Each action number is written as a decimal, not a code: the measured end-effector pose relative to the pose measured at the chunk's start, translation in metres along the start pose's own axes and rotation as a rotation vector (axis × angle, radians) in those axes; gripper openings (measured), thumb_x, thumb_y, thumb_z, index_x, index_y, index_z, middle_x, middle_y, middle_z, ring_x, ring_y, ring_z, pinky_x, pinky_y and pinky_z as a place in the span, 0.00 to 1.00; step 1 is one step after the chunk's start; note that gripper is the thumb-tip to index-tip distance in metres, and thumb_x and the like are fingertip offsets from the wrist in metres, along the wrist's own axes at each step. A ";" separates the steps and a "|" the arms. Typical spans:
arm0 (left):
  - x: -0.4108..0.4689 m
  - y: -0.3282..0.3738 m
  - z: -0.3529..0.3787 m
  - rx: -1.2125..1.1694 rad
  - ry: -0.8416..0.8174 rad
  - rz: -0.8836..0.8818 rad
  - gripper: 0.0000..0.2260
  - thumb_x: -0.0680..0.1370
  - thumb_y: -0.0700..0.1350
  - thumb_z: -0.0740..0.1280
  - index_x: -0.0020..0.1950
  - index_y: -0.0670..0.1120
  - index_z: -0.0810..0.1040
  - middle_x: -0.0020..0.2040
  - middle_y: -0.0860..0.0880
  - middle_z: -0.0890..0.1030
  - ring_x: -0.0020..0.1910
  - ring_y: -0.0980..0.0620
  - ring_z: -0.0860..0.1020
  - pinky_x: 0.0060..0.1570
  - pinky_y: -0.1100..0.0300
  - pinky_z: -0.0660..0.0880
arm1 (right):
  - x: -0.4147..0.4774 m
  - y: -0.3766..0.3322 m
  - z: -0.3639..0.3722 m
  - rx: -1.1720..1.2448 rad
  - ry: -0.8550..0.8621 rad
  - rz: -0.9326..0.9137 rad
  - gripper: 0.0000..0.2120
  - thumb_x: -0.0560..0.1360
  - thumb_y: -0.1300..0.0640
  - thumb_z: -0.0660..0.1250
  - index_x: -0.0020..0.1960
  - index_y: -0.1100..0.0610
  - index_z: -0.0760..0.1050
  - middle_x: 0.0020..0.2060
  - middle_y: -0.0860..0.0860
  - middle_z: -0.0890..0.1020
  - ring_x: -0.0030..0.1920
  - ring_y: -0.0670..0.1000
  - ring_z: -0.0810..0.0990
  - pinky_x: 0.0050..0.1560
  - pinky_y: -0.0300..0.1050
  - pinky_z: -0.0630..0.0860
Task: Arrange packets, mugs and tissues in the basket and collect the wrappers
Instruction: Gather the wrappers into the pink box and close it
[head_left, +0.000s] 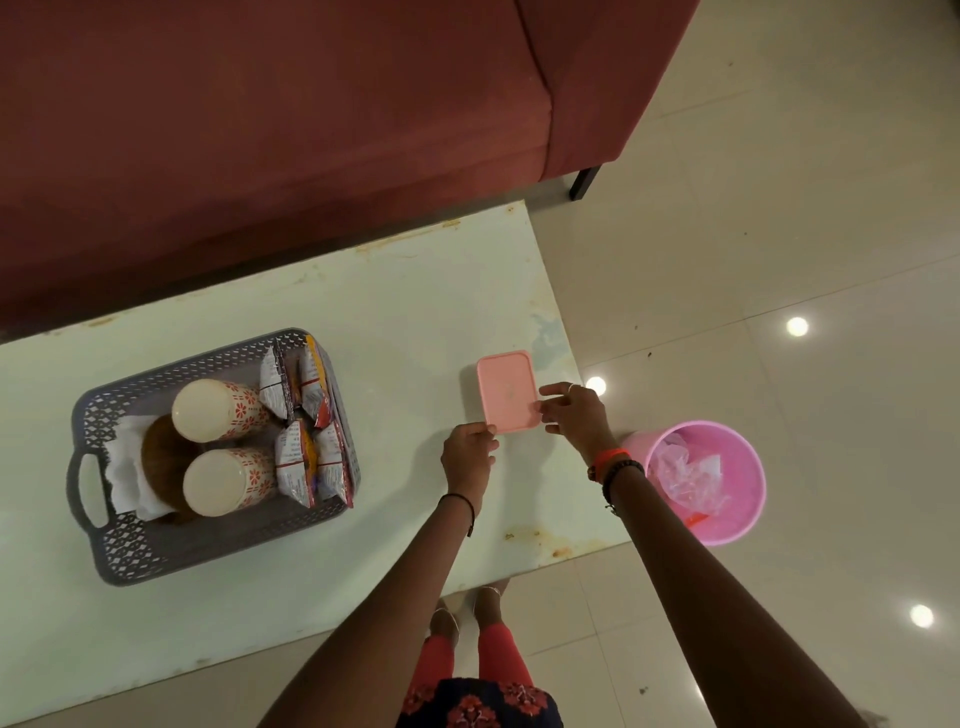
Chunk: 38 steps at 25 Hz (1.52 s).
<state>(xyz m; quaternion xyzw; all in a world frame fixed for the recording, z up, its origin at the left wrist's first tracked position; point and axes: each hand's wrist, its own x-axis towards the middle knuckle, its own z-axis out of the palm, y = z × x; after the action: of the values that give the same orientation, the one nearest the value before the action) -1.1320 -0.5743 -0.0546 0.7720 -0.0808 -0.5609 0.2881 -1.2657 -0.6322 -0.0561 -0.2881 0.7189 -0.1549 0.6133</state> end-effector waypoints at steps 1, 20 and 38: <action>0.002 -0.002 0.000 -0.048 -0.002 -0.018 0.08 0.77 0.39 0.65 0.54 0.37 0.76 0.50 0.40 0.80 0.45 0.46 0.79 0.46 0.55 0.78 | -0.001 0.002 0.001 -0.010 0.000 -0.003 0.14 0.72 0.69 0.67 0.58 0.67 0.75 0.39 0.58 0.78 0.34 0.49 0.75 0.38 0.40 0.76; 0.000 -0.001 -0.027 -0.527 0.034 -0.192 0.13 0.78 0.40 0.64 0.61 0.37 0.74 0.55 0.42 0.78 0.57 0.47 0.77 0.58 0.53 0.75 | -0.010 0.002 0.044 -0.035 0.069 -0.087 0.11 0.73 0.70 0.66 0.54 0.65 0.77 0.48 0.65 0.82 0.46 0.57 0.82 0.56 0.52 0.80; 0.000 -0.021 -0.084 -0.563 0.069 -0.291 0.21 0.81 0.53 0.53 0.63 0.38 0.72 0.65 0.40 0.76 0.65 0.45 0.74 0.65 0.52 0.70 | -0.033 -0.020 0.162 -0.221 -0.115 -0.150 0.12 0.73 0.70 0.64 0.55 0.64 0.78 0.47 0.64 0.84 0.43 0.55 0.83 0.55 0.50 0.80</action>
<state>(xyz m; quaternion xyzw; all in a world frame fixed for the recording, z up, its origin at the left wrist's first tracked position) -1.0589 -0.5277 -0.0487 0.6838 0.1986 -0.5701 0.4099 -1.1010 -0.6067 -0.0515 -0.4152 0.6718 -0.1033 0.6047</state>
